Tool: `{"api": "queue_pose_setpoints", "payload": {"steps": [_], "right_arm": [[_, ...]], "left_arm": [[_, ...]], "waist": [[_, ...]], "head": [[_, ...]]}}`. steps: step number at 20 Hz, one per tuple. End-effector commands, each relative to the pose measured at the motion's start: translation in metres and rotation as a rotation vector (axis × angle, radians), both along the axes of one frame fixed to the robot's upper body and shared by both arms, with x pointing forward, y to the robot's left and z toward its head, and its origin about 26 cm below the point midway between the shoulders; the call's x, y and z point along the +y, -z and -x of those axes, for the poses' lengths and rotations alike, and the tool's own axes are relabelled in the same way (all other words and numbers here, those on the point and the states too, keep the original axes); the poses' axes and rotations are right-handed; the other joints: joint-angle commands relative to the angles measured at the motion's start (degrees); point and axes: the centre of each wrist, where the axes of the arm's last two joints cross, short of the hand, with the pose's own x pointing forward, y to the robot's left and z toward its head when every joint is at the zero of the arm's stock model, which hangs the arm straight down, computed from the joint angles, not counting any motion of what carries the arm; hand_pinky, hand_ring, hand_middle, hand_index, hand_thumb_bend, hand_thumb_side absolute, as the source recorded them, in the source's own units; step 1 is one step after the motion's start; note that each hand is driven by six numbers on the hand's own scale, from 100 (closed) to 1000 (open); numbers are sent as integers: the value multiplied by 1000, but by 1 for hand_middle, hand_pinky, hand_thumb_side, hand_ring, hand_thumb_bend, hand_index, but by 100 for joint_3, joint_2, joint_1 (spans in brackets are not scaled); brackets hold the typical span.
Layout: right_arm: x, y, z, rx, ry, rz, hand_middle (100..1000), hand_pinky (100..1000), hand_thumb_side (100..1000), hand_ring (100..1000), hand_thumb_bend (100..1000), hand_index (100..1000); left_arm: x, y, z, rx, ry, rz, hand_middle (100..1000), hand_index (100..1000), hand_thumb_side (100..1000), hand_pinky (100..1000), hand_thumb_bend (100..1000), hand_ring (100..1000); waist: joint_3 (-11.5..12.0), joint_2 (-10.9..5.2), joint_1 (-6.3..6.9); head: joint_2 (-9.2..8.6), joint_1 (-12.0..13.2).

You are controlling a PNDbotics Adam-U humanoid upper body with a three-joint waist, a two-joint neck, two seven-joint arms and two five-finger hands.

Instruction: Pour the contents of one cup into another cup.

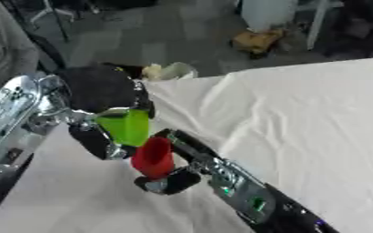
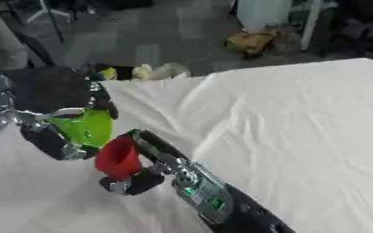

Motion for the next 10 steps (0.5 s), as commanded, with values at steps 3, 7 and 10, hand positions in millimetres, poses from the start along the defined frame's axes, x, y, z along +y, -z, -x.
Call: {"api": "queue_pose_setpoints", "payload": {"steps": [3, 7, 10], "right_arm": [[1, -11, 0, -26, -10, -11, 103, 435, 100, 184, 100, 263], [1, -10, 0, -25, -9, -10, 103, 435, 100, 184, 100, 263], [0, -9, 0, -22, -7, -8, 103, 435, 100, 184, 100, 263]], "left_arm": [[5, -6, 0, -29, 19, -147, 326, 760, 399, 491, 100, 112], [4, -3, -1, -39, 21, -169, 320, 759, 406, 497, 100, 108], [5, -2, -1, -50, 20, -189, 315, 758, 411, 502, 100, 104]], "waist": [[-4, -111, 2], [-2, -116, 10], [1, -121, 17]], "head": [[-17, 10], [-10, 9], [-4, 3]]}}
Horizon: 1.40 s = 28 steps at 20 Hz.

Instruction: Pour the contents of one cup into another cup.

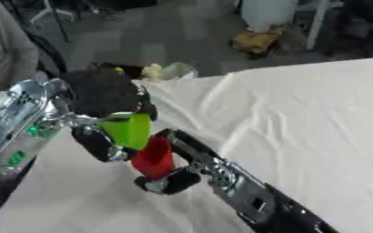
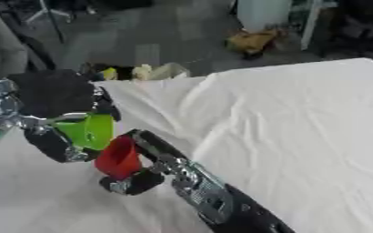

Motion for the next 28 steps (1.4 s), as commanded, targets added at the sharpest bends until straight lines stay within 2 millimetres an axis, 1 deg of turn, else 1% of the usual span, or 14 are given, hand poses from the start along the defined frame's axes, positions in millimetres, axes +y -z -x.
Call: {"api": "queue_pose_setpoints", "payload": {"steps": [1, 11, 21, 28], "right_arm": [[0, -9, 0, -24, -8, -9, 103, 434, 100, 185, 100, 263], [-4, -1, -3, -8, 16, 1, 102, 434, 100, 185, 100, 264], [-8, 13, -8, 15, 46, 10, 102, 434, 100, 185, 100, 264], [-9, 17, -9, 20, 53, 9, 102, 435, 100, 185, 100, 264]], "left_arm": [[7, -6, -1, -19, 11, -159, 314, 758, 413, 504, 100, 103], [9, -2, -1, -39, 24, -229, 300, 753, 421, 515, 100, 100], [3, -3, 4, -68, 52, -276, 285, 749, 428, 521, 100, 100], [0, 1, 5, -90, 65, -319, 280, 748, 429, 521, 100, 100]], "waist": [[3, -120, 6], [31, -133, 61], [127, -153, 216], [126, -147, 232]], "head": [[-1, 2], [7, -26], [-2, -101], [-1, -106]]}}
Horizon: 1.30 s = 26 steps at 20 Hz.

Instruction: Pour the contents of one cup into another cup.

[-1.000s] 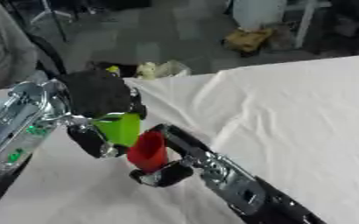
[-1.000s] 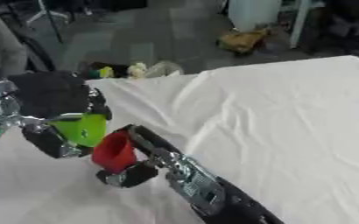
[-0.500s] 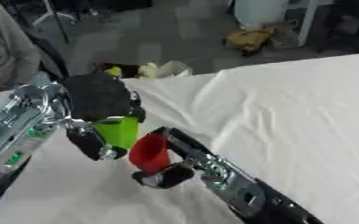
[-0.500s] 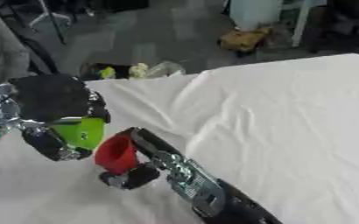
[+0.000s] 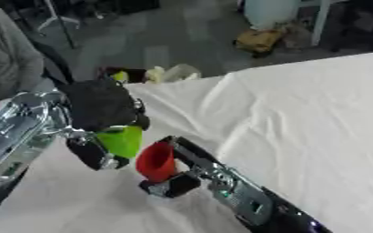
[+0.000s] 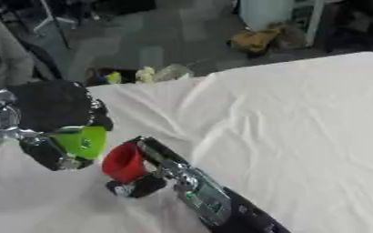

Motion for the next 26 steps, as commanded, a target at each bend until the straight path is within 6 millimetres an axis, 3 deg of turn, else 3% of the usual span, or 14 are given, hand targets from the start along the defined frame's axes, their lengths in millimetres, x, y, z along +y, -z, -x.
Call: {"api": "queue_pose_setpoints", "payload": {"steps": [1, 26], "right_arm": [[3, -7, -3, -26, -4, -10, 102, 434, 100, 185, 100, 264], [8, -16, 0, -37, -31, -22, 100, 436, 100, 187, 100, 261]], "left_arm": [[3, -9, 1, -17, 22, -228, 279, 751, 429, 522, 100, 100], [-1, -3, -4, -42, 18, -269, 261, 743, 442, 523, 100, 100]], "waist": [[2, -90, -16], [-73, -83, -64]], "head": [[-2, -4], [-70, 60]]}}
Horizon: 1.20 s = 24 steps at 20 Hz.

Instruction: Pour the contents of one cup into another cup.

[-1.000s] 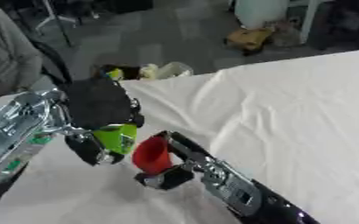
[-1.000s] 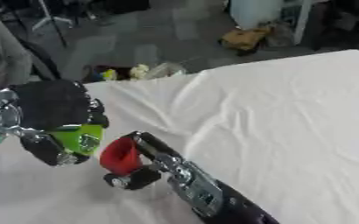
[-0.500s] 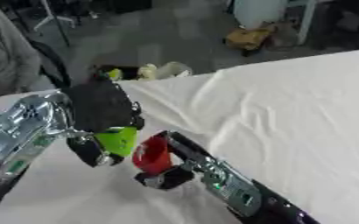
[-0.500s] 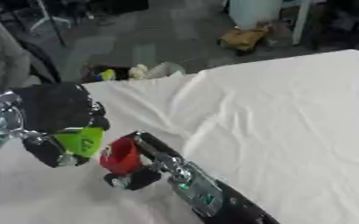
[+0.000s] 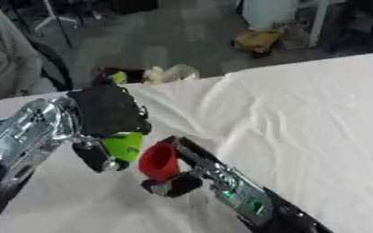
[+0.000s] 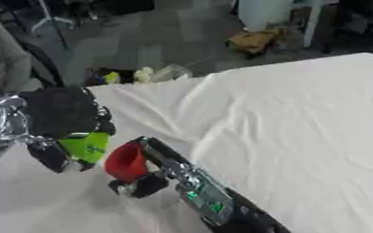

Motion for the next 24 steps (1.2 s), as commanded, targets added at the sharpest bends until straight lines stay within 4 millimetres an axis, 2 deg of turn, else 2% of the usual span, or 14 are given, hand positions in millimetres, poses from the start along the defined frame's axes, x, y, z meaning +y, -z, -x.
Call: {"api": "queue_pose_setpoints", "payload": {"steps": [1, 24], "right_arm": [[8, -15, 0, -39, -28, -23, 100, 436, 100, 187, 100, 261], [9, -16, 1, -38, -32, -26, 100, 435, 100, 187, 100, 260]], "left_arm": [[1, -12, 0, -13, 12, -219, 260, 743, 443, 523, 100, 100], [-4, -11, 4, -104, 69, -238, 245, 736, 455, 523, 100, 100]], "waist": [[-4, -83, -25], [-27, -85, -13]], "head": [[-65, 13], [-55, 33]]}}
